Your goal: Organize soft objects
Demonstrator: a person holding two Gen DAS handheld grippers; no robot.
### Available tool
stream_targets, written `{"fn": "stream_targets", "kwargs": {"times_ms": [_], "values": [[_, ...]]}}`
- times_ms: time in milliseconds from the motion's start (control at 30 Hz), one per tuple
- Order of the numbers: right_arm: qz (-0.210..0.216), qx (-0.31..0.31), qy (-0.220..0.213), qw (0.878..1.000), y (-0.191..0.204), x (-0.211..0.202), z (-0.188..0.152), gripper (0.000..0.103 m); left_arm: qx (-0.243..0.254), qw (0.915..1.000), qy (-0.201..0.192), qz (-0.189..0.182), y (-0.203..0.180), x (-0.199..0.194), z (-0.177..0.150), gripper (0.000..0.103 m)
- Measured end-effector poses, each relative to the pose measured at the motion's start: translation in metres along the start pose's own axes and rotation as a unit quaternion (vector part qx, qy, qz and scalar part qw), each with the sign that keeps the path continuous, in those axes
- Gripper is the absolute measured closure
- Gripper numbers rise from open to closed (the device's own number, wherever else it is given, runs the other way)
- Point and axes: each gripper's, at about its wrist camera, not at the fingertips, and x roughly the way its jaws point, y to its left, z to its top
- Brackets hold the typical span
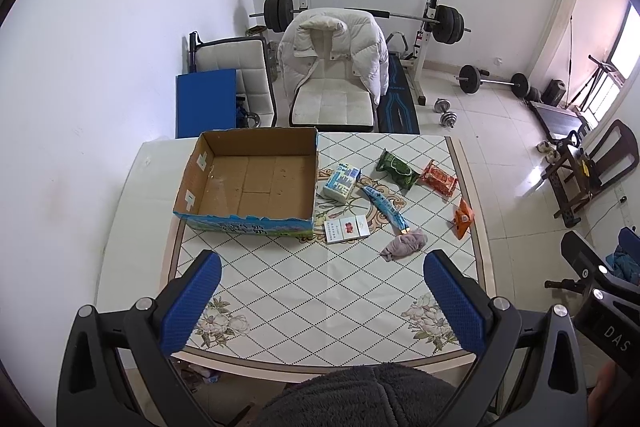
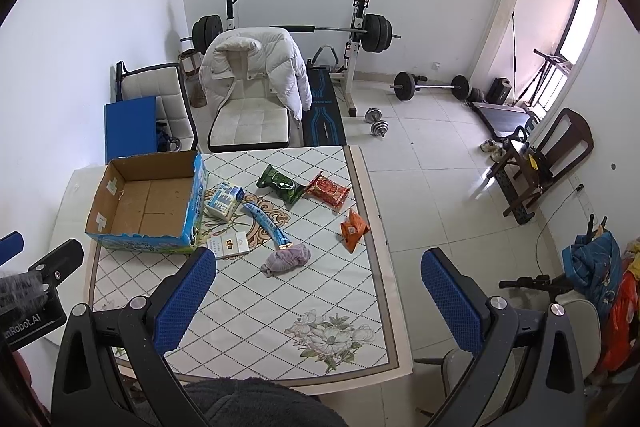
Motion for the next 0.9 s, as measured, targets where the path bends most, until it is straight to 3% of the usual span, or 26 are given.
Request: {"fn": "stream_targets", "kwargs": {"times_ms": [900], "values": [[-0.011, 0.004, -0.009, 1.000, 0.002, -0.022, -0.001, 0.000, 0.003, 0.9999, -0.010, 0.004, -0.003, -0.008, -0.011, 0.000]]}}
